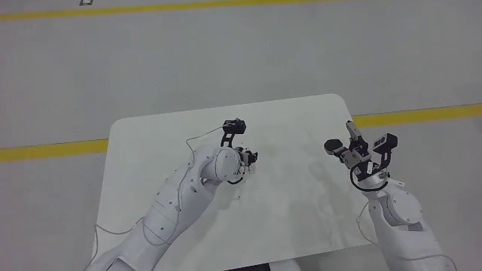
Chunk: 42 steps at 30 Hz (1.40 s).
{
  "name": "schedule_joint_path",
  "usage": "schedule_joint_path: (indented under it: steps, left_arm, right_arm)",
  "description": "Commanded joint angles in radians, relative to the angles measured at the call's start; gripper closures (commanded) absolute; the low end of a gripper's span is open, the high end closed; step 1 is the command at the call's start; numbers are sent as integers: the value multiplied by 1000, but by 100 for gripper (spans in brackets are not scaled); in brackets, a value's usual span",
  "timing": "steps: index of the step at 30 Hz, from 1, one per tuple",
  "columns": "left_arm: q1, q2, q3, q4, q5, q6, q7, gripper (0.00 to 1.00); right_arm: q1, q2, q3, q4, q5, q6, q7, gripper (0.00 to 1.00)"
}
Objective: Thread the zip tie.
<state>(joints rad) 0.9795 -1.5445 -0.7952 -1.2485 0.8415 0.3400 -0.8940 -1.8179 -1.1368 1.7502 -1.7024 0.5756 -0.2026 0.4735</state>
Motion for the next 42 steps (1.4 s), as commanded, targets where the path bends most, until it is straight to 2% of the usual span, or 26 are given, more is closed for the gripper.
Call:
schedule_joint_path:
  steps: [1, 5, 11, 27, 37, 42]
  left_arm:
    - [-3, -5, 1, 10, 1, 0, 1, 68]
    - [-13, -16, 11, 44, 30, 0, -2, 69]
    - [-20, -32, 9, 76, 35, 0, 1, 81]
    - [-35, -70, 6, 160, 66, 0, 12, 84]
    - [-37, -88, -8, 176, 70, 0, 18, 84]
    - [-39, -96, -7, 197, 79, 0, 16, 83]
  right_arm:
    - [0, 0, 0, 0, 0, 0, 0, 0]
    - [0, 0, 0, 0, 0, 0, 0, 0]
    - [0, 0, 0, 0, 0, 0, 0, 0]
    - [0, 0, 0, 0, 0, 0, 0, 0]
    - [0, 0, 0, 0, 0, 0, 0, 0]
    - [0, 0, 0, 0, 0, 0, 0, 0]
